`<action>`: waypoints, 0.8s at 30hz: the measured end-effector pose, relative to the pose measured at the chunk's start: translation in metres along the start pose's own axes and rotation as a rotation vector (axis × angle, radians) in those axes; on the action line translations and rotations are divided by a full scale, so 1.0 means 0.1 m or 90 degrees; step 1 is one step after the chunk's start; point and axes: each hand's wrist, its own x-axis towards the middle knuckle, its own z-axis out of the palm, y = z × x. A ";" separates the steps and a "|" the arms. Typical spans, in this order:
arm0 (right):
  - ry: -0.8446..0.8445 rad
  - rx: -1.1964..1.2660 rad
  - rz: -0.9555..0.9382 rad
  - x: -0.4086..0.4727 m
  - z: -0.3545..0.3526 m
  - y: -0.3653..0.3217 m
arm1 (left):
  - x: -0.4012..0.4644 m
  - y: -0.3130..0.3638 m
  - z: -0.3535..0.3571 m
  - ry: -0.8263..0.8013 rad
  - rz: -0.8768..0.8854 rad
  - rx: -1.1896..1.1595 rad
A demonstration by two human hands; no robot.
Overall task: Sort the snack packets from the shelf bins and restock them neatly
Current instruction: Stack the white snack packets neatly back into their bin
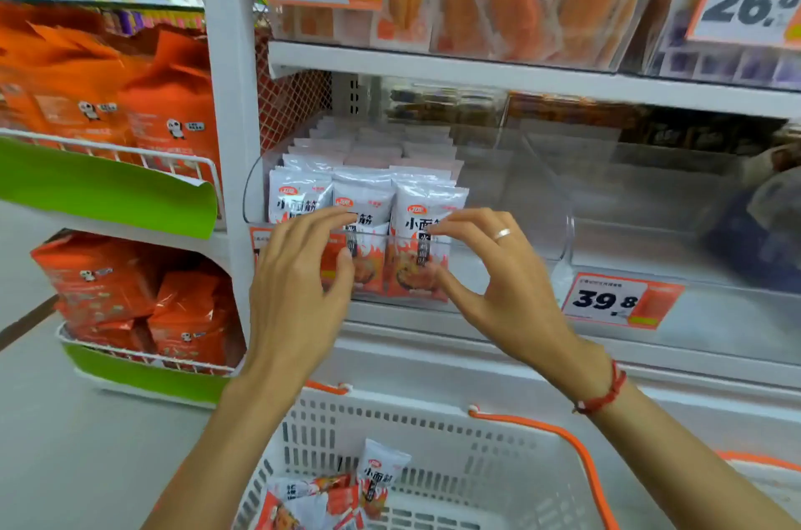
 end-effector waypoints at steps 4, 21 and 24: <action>-0.262 0.126 0.169 -0.89 0.30 -0.03 | -0.96 -0.17 0.13 -0.020 -0.167 -0.048; -0.787 0.320 0.609 -3.05 2.09 -0.62 | -3.02 -0.89 0.51 -0.730 -0.341 0.229; -0.714 0.339 0.693 -2.95 2.18 -0.61 | -3.00 -1.00 0.49 -0.706 -0.324 0.156</action>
